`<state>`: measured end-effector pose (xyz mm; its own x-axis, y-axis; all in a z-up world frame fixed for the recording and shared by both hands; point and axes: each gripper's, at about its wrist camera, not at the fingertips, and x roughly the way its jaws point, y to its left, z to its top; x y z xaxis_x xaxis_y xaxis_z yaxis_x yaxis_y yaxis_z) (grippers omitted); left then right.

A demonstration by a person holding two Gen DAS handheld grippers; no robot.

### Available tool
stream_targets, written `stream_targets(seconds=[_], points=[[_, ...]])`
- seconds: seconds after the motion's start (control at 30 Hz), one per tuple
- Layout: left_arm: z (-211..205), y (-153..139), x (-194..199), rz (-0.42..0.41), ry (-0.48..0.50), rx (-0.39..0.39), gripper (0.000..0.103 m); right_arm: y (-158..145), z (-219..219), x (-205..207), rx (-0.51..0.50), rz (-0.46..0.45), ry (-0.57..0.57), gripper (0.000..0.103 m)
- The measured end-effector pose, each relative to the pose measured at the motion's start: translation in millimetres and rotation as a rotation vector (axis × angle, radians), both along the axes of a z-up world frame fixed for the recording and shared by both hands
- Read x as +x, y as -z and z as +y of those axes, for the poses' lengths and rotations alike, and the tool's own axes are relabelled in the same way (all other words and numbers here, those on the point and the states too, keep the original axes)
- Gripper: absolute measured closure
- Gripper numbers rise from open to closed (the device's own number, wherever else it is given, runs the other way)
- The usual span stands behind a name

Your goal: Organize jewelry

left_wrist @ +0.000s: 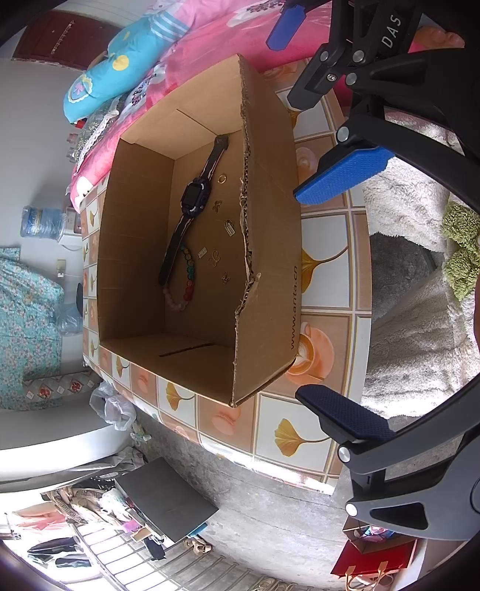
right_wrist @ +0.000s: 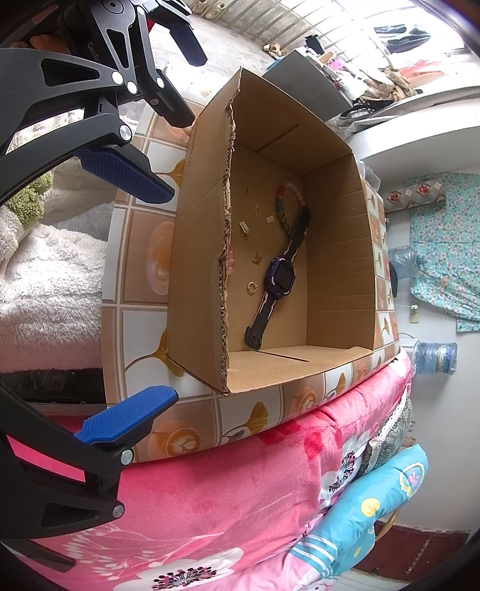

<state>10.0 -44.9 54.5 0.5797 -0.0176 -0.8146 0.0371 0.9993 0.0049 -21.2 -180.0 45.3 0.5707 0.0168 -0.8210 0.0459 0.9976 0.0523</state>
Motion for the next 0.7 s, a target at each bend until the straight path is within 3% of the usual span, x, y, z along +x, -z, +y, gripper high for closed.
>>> stream_targets(seconds=[0.7], points=[[2.1, -2.0, 1.6, 0.003, -0.003, -0.005, 0.009, -2.5, 4.7, 2.0, -0.006, 0.001, 0.003, 0.007]])
